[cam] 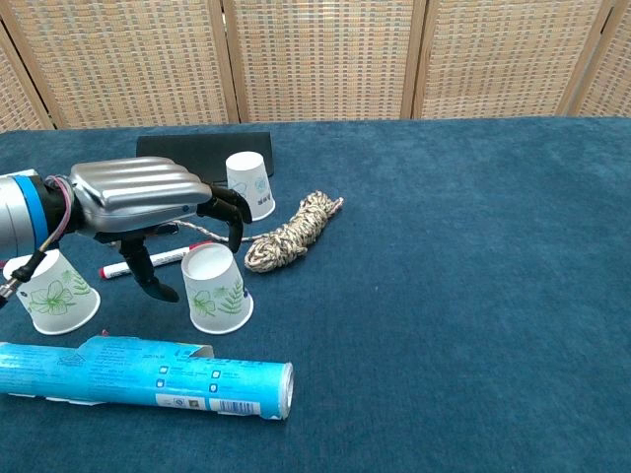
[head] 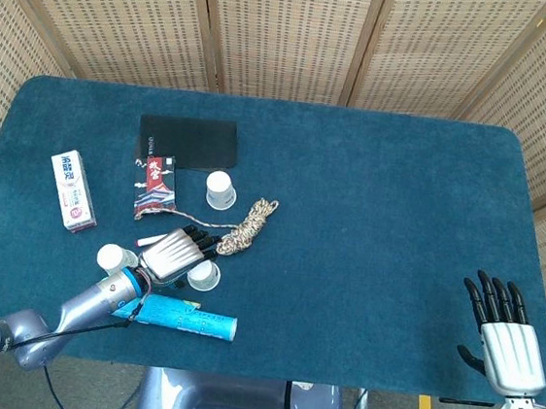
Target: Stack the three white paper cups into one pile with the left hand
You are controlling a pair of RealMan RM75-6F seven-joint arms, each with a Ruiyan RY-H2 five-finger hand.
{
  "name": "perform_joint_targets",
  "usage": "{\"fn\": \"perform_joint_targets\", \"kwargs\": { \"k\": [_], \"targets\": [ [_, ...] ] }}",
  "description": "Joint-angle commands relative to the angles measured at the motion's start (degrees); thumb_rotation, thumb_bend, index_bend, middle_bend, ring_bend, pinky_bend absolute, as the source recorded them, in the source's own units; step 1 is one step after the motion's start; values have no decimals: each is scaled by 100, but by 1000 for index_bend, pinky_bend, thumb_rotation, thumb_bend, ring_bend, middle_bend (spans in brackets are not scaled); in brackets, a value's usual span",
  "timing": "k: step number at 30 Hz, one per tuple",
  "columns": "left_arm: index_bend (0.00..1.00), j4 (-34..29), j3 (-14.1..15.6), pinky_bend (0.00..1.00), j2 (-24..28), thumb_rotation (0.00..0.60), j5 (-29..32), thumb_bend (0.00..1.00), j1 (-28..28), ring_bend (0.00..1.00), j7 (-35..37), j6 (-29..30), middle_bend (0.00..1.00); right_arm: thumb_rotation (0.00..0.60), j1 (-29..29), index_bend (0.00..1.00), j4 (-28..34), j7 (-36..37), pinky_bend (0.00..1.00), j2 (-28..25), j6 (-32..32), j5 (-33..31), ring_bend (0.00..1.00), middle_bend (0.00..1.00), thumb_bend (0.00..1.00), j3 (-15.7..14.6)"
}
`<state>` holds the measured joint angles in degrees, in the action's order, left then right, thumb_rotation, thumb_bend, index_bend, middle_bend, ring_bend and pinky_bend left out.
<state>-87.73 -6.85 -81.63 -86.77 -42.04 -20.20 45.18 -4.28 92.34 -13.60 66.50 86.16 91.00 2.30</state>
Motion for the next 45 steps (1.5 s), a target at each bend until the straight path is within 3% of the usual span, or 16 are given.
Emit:
{"fn": "perform_joint_targets", "kwargs": {
  "k": [1, 5, 10, 21, 31, 33, 45],
  "targets": [
    [474, 23, 12, 340, -57, 600, 69, 153, -27, 330, -17, 46, 298, 600, -9, 0, -8, 9, 0, 3, -15, -11, 0, 0, 0, 3],
    [566, 106, 16, 372, -149, 600, 128, 197, -28, 399, -36, 229, 376, 600, -19, 0, -10, 13, 0, 4, -31, -22, 0, 0, 0, 0],
    [584, -145, -12, 377, 90, 600, 167, 221, 7, 409, 101, 430, 390, 600, -14, 0, 4, 43, 0, -12, -13, -25, 0, 0, 0, 0],
    [562, -1411, -52, 357, 1891, 600, 179, 216, 479, 409, 626, 1107, 386, 600, 12, 0, 73, 82, 0, -51, 64, 82, 0, 0, 0, -48],
    [556, -1367, 345, 346, 3089, 600, -73, 215, 919, 410, 1967, 1226, 385, 600, 61, 0, 171, 39, 0, -71, 171, 292, 0, 0, 0, -147],
    [556, -1375, 474, 346, 3279, 600, -16, 215, 927, 410, 2037, 984, 385, 600, 74, 0, 179, 16, 0, -70, 200, 344, 0, 0, 0, -169],
    [551, -1119, 424, 333, 2971, 600, 473, 206, 736, 409, 1872, 489, 380, 600, 85, 0, 186, 77, 0, -99, 217, 339, 0, 0, 0, -155]
  ]
}}
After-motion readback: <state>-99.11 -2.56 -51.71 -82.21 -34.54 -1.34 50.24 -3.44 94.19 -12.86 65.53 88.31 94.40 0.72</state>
